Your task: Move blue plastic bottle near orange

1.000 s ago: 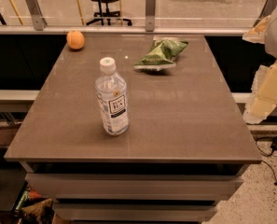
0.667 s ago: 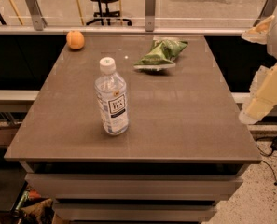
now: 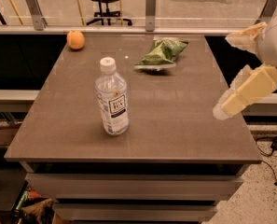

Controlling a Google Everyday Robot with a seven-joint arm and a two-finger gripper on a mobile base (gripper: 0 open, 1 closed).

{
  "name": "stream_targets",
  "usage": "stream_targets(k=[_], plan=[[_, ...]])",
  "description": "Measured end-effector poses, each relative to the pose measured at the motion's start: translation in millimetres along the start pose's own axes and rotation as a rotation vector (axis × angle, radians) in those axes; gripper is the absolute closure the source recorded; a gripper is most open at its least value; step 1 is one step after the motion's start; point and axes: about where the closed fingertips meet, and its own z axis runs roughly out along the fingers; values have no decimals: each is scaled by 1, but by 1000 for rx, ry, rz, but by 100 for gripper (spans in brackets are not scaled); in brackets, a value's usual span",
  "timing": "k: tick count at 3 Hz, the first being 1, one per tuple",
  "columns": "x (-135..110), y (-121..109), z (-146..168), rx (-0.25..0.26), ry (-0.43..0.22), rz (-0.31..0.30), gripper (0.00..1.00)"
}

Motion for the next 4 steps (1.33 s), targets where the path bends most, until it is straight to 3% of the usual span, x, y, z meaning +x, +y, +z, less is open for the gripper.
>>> stream_targets(k=[2, 3, 4], plan=[[-24, 11, 38, -73, -326, 158, 0], [-36, 16, 59, -81, -424, 226, 0], [-39, 16, 71, -22, -445, 296, 0]])
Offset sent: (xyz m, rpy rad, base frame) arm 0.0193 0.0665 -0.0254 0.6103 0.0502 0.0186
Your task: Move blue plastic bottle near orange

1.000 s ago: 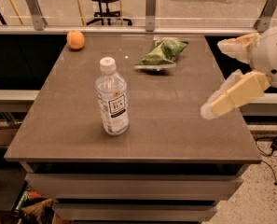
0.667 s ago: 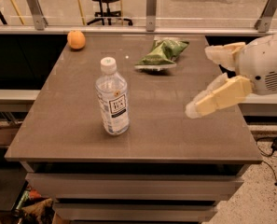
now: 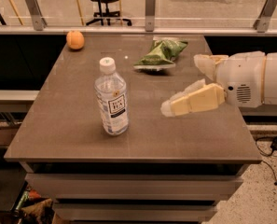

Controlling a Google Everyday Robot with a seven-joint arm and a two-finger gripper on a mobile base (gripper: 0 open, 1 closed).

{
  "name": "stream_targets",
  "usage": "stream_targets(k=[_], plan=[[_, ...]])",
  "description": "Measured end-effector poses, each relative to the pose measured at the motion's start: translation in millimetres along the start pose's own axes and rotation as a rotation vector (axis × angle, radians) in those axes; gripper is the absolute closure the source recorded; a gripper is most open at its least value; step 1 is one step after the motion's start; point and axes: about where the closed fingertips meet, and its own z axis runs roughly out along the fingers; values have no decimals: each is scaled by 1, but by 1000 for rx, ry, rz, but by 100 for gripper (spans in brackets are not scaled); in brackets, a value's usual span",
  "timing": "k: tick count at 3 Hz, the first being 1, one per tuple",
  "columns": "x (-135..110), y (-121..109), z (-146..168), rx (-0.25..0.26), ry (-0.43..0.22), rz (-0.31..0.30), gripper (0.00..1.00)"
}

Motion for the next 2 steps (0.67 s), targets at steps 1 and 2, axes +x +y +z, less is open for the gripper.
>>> stream_targets(k=[1, 2], plan=[[-4, -4, 9, 121, 17, 24, 0], [-5, -3, 10, 116, 17, 21, 0]])
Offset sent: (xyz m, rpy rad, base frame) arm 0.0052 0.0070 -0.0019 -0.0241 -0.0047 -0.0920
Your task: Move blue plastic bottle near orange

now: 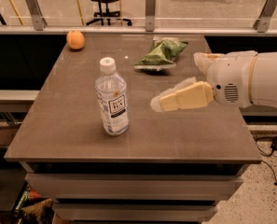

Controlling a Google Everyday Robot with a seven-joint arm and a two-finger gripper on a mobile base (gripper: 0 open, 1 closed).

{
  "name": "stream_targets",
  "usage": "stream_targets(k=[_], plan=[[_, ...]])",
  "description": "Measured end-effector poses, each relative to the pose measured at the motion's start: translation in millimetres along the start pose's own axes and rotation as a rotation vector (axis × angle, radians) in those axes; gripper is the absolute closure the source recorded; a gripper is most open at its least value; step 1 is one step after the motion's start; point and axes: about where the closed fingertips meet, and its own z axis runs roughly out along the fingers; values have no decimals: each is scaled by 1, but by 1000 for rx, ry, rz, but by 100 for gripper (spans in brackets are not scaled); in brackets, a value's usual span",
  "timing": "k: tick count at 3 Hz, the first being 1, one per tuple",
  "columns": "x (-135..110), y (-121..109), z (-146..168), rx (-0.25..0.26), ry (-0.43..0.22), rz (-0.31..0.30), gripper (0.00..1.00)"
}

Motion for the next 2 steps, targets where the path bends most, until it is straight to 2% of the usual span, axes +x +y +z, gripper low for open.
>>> stream_targets(k=[2], plan=[[4, 24, 35, -108, -52, 15, 0]])
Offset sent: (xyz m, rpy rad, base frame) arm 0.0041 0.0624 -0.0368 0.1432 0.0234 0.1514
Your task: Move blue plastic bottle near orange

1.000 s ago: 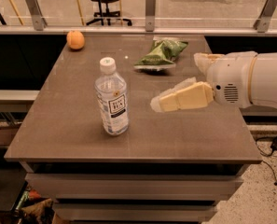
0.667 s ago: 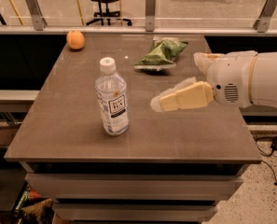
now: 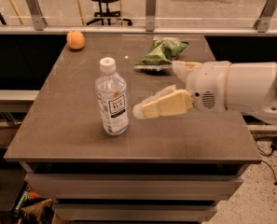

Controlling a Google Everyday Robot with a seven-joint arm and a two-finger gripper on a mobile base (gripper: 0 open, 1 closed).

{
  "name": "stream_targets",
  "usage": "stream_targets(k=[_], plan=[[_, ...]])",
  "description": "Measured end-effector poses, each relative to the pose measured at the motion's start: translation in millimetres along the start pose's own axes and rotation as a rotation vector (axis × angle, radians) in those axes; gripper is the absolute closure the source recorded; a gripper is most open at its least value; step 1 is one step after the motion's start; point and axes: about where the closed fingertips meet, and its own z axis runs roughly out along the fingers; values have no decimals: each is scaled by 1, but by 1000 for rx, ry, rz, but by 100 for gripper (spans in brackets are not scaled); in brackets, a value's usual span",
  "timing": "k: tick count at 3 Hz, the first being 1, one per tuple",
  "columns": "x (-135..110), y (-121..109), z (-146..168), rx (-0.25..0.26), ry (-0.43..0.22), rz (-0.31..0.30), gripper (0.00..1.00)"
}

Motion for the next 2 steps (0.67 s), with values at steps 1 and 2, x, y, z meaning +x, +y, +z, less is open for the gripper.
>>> stream_targets(k=[1, 2], plan=[[0, 10, 18, -30, -52, 1, 0], [-2, 19, 33, -23, -99, -13, 0]])
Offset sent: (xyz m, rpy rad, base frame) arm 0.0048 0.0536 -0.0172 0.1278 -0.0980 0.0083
